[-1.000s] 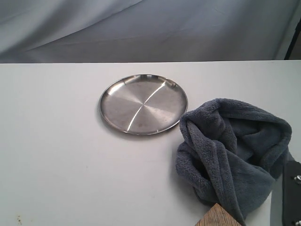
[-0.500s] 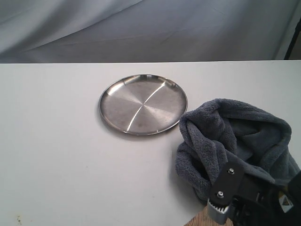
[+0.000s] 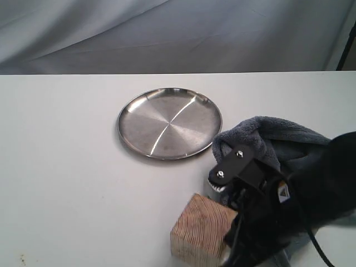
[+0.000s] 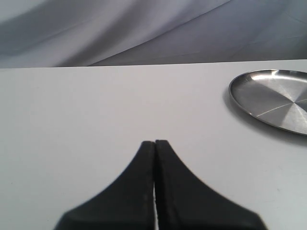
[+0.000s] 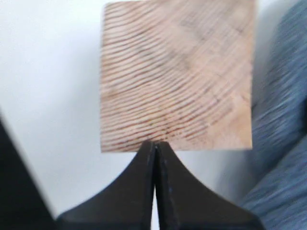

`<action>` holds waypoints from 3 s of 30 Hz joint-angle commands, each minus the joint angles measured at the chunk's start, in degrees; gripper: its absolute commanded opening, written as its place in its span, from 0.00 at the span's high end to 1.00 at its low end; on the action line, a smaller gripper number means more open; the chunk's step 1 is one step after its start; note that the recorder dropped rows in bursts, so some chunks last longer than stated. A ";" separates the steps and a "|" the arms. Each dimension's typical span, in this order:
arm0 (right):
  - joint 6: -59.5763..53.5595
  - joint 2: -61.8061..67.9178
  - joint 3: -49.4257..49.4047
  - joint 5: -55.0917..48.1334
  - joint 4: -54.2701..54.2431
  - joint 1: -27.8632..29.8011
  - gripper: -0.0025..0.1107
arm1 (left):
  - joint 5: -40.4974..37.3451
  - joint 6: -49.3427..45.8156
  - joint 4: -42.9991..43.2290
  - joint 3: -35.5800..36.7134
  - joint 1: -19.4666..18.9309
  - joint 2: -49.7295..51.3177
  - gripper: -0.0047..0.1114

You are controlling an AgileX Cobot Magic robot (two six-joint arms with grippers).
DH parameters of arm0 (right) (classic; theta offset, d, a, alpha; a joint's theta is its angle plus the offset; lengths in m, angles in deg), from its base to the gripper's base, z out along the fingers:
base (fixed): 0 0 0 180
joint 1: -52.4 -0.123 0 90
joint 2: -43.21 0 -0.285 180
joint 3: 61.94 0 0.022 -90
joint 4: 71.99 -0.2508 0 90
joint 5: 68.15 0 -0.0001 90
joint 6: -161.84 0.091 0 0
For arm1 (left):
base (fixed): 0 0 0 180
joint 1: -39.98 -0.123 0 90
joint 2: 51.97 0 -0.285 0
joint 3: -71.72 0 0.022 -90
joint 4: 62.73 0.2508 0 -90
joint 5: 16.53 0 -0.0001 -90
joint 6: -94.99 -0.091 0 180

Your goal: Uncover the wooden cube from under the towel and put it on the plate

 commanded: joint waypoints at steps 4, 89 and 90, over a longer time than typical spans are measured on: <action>14.75 4.98 5.45 3.54 22.81 0.26 0.98 | 0.65 0.22 -0.05 -0.28 -0.14 -0.12 0.96; -25.78 11.46 5.88 14.30 -3.02 0.14 0.32 | 0.65 0.22 -0.05 -0.28 -0.14 -0.12 0.96; -25.78 11.46 5.88 14.30 -3.02 0.14 0.42 | 0.65 0.22 -0.05 -0.28 -0.14 -0.12 0.96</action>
